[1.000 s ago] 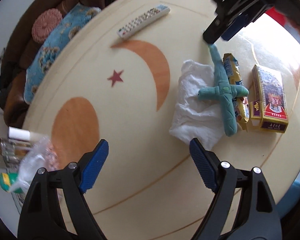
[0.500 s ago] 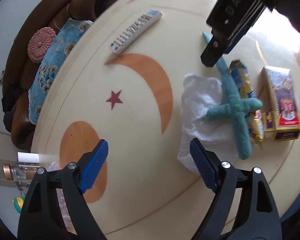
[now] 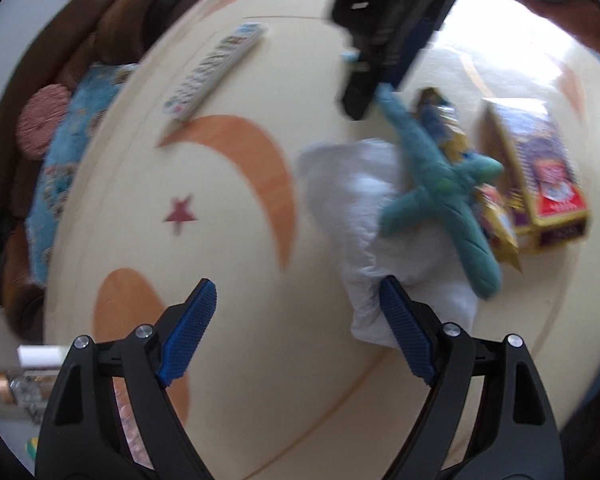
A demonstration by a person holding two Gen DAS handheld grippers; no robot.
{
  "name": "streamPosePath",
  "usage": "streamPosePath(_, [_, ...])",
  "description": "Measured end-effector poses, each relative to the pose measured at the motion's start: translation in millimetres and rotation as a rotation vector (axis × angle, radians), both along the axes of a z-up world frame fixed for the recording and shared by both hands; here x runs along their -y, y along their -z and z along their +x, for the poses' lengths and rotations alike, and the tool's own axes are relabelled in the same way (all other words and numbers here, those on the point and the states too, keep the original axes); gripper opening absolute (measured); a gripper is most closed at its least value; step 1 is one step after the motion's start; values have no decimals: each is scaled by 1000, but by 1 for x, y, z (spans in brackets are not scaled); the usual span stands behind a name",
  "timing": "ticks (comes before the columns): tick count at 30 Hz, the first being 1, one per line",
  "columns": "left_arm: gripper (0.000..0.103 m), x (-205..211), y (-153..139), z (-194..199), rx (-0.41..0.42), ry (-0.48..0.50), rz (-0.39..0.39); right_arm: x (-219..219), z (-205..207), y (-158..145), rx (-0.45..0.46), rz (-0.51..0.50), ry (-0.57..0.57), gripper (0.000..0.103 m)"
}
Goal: Collect trash
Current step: 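Grasp the white tissue with the left tool while the right tool grasps the teal plush toy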
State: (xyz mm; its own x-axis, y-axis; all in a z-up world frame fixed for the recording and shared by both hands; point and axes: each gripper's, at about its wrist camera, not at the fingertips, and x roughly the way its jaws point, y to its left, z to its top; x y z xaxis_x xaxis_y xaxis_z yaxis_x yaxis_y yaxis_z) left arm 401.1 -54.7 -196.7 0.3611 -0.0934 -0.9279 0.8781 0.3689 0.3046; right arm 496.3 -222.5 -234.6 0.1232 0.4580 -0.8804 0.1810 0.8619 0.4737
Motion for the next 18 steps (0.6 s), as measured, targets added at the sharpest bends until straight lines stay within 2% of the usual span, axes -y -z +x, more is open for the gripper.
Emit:
streamPosePath(2, [82,4,5,-9,-18,46,13,-1,0,0,1,-4,-7,51])
streamPosePath(5, [82,8,10,-11,-45,45,3,-1,0,0,3,-1,-6,51])
streamPosePath(7, [82,7,7,-2,-158,1,-62,-1,-1,0,6,-1,-7,51])
streamPosePath(9, [82,7,11,3,-221,-33,-81,-3,-1,0,8,-8,-15,51])
streamPosePath(13, [83,11,17,9,-277,-98,-105,-5,-2,1,6,9,-18,49])
streamPosePath(14, [83,11,17,13,-306,-125,-124,-7,-2,1,11,-1,-24,47])
streamPosePath(16, [83,10,21,20,-372,-173,-156,-9,-3,1,9,9,-34,36])
streamPosePath(17, [83,11,21,21,-387,-187,-168,-10,-3,1,13,11,-37,26])
streamPosePath(18, [83,12,21,21,-393,-196,-183,-9,-3,-1,23,3,-37,23])
